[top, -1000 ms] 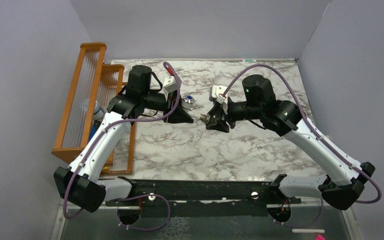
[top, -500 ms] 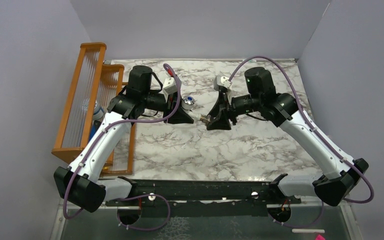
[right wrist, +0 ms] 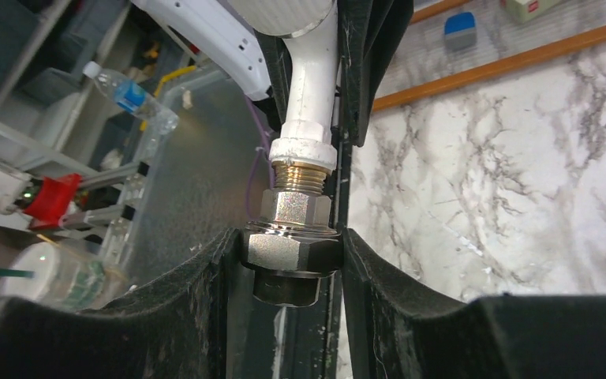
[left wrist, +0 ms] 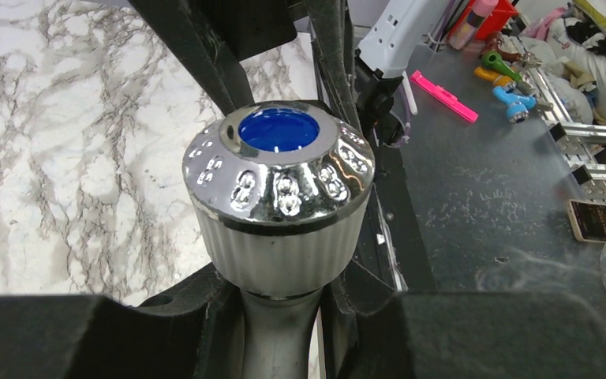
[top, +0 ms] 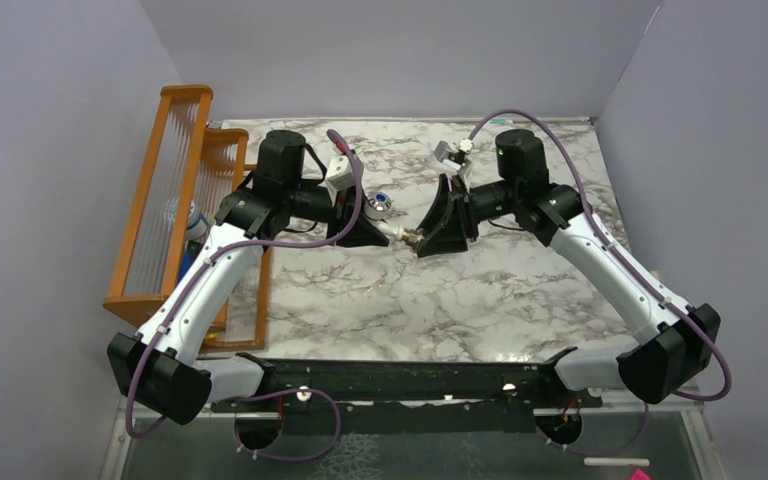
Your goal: Install the water faucets
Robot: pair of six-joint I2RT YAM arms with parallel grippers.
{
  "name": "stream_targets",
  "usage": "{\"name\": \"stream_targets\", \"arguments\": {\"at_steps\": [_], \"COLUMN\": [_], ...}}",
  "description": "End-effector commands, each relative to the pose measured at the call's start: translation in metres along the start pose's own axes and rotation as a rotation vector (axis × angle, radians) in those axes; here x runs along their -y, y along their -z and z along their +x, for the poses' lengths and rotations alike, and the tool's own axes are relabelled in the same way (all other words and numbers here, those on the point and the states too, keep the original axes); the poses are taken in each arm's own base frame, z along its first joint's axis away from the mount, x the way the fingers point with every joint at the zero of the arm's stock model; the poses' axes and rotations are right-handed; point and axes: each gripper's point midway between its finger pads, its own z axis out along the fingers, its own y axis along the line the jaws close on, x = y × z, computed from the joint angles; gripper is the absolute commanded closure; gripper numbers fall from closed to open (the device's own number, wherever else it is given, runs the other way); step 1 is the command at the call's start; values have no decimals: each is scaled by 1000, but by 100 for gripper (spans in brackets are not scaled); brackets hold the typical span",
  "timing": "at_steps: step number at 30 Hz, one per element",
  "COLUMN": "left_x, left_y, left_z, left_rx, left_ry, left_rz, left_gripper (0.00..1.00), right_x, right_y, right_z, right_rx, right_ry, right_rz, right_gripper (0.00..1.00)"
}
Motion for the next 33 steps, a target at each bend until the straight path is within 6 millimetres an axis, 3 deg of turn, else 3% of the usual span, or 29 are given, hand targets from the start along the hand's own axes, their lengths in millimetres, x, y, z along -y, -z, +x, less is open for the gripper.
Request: {"name": "stream_targets", "arguments": {"at_steps": [1, 11, 15, 22, 33], "left_x": [30, 30, 27, 24, 23], "left_y": [-7, -6, -6, -6, -5], "left_z": [-36, -43, -42, -43, -43], "left_rx": [60, 65, 61, 57, 55], "left_ry": [-208, -244, -245, -251, -249], "left_rz": [120, 110, 95, 74, 59], "left_gripper": [100, 100, 100, 100, 100], "right_x": [4, 14, 19, 21, 16], "right_y": [-3, -3, -2, 0, 5], "right_z": [-9, 10, 7, 4, 2], "right_rx": [53, 40, 52, 44, 31], "right_ry": [-59, -208, -182, -132, -77], "right_rz": [-89, -120, -72, -19, 4], "right_gripper": [100, 97, 85, 47, 26]}}
